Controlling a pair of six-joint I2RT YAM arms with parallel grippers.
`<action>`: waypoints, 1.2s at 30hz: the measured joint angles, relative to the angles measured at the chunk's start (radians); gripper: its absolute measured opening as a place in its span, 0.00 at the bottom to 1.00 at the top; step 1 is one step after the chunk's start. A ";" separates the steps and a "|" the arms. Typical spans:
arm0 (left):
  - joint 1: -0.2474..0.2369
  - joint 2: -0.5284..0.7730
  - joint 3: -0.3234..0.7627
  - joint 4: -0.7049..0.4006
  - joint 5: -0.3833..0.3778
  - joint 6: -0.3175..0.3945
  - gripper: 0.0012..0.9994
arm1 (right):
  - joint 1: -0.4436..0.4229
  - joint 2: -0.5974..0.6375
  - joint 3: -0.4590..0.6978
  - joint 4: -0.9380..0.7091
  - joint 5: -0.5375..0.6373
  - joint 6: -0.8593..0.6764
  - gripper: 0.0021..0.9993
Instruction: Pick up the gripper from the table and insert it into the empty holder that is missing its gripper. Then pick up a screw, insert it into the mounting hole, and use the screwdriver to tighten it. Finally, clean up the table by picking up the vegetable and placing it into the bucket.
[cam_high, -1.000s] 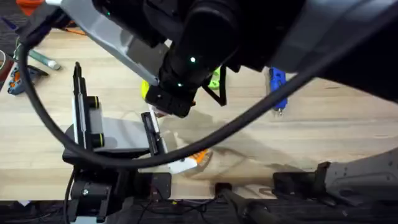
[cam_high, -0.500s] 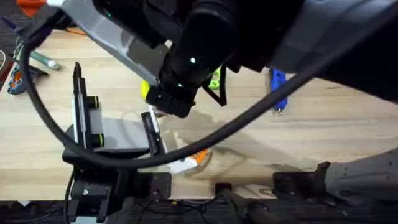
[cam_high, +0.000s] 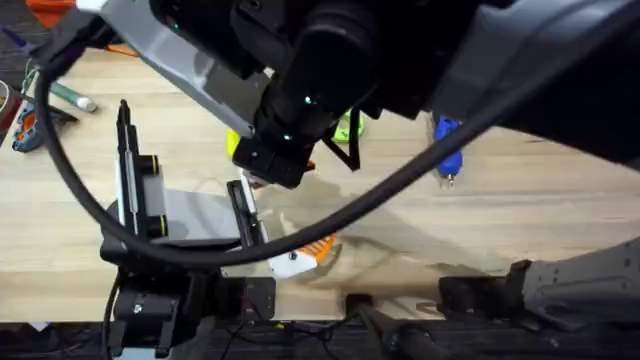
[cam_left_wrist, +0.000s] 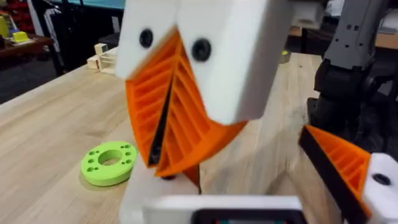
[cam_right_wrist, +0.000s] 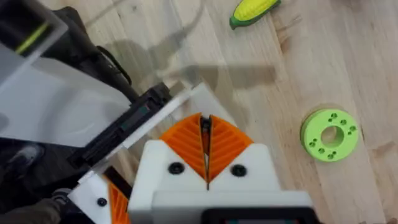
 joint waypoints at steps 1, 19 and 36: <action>0.000 0.000 0.000 0.000 0.000 0.000 0.99 | 0.000 0.000 0.000 0.000 0.000 0.000 0.00; 0.000 0.000 0.000 -0.001 0.000 -0.021 0.99 | 0.000 0.000 -0.018 0.008 0.000 0.000 0.00; 0.000 0.000 0.000 -0.001 -0.001 -0.027 0.99 | 0.000 -0.001 -0.020 0.007 0.000 0.004 0.05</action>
